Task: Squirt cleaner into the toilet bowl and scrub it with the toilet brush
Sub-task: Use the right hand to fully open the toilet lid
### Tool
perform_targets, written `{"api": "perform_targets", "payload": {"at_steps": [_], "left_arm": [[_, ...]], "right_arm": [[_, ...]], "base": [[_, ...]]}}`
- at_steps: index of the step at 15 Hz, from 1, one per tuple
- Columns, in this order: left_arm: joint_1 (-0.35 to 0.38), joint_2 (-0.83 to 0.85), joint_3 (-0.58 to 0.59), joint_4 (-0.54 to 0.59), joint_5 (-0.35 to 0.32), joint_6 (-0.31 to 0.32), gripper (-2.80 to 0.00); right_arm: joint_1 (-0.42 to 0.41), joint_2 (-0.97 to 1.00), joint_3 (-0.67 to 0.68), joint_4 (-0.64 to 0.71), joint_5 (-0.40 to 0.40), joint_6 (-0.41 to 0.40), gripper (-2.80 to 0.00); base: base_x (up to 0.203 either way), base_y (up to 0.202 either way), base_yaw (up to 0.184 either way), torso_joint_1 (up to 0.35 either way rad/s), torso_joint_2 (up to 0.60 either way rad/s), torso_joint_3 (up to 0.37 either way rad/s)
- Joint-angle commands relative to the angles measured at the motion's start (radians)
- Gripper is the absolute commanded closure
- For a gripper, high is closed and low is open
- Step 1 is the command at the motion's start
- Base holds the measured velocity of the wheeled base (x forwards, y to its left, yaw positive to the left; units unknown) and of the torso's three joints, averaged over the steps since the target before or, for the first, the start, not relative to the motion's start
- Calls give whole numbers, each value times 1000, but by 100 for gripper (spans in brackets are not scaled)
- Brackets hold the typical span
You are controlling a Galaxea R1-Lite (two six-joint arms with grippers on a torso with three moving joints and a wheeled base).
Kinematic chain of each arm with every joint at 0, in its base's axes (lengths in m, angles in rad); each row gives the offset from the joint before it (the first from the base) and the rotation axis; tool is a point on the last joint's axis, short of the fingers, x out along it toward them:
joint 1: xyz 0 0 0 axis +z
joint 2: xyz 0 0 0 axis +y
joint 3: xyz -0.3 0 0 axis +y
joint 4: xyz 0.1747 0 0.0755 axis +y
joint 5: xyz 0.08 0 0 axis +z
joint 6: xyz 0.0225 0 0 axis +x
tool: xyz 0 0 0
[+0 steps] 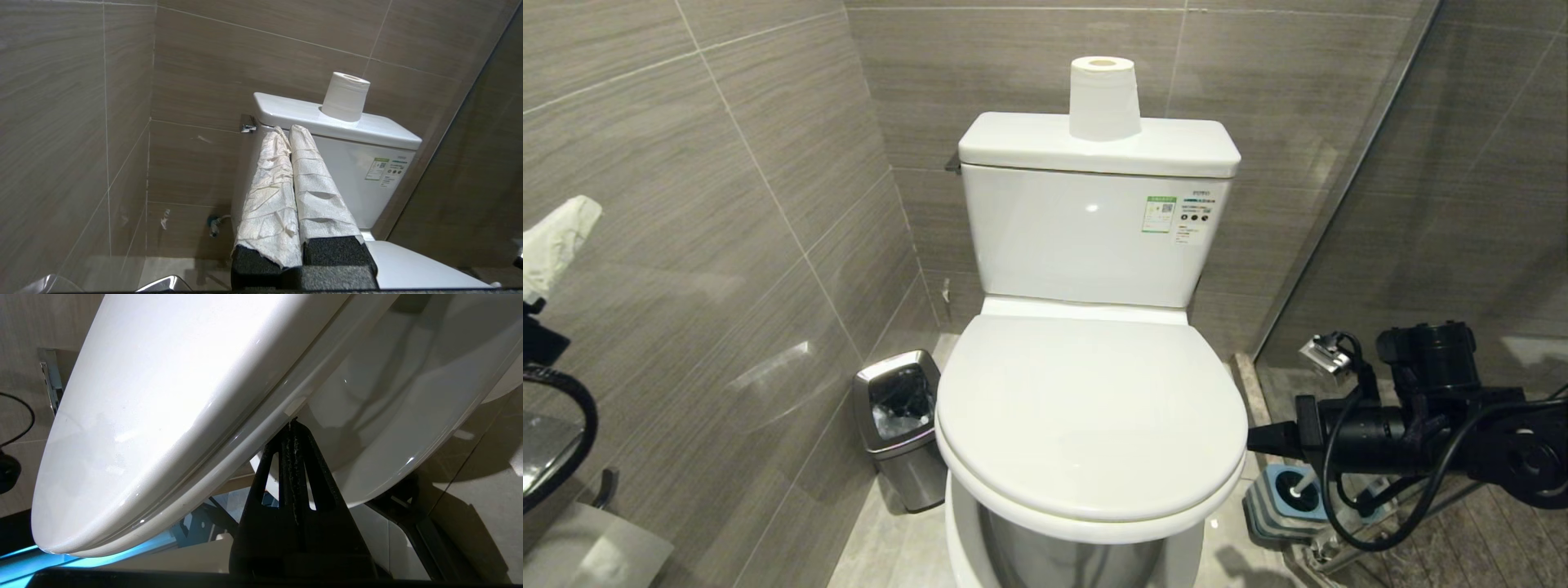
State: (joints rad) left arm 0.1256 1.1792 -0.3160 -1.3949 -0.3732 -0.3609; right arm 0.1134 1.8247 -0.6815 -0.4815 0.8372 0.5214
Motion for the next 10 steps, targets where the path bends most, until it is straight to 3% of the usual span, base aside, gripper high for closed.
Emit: {"api": "perform_targets", "payload": {"at_steps": [1, 3, 7, 9, 10], "left_arm": [[15, -220, -16, 171, -9, -22, 0], [16, -413, -40, 437, -40, -35, 0], [17, -786, -131, 1095, -85, -32, 0], [17, -891, -157, 1297, -85, 42, 0], [17, -898, -159, 1317, -61, 68, 0]], "right_arm": [[0, -5, -1, -3, 5, 3, 0], [0, -8, 6, -3, 5, 3, 0], [0, -18, 8, -4, 5, 2, 0], [0, -18, 10, -6, 4, 2, 0], [0, -19, 15, -6, 3, 2, 0]], "base": [[0, 0, 0, 0, 0, 0], [0, 0, 0, 0, 0, 0], [0, 0, 0, 0, 0, 0], [0, 0, 0, 0, 0, 0], [0, 0, 0, 0, 0, 0]]}}
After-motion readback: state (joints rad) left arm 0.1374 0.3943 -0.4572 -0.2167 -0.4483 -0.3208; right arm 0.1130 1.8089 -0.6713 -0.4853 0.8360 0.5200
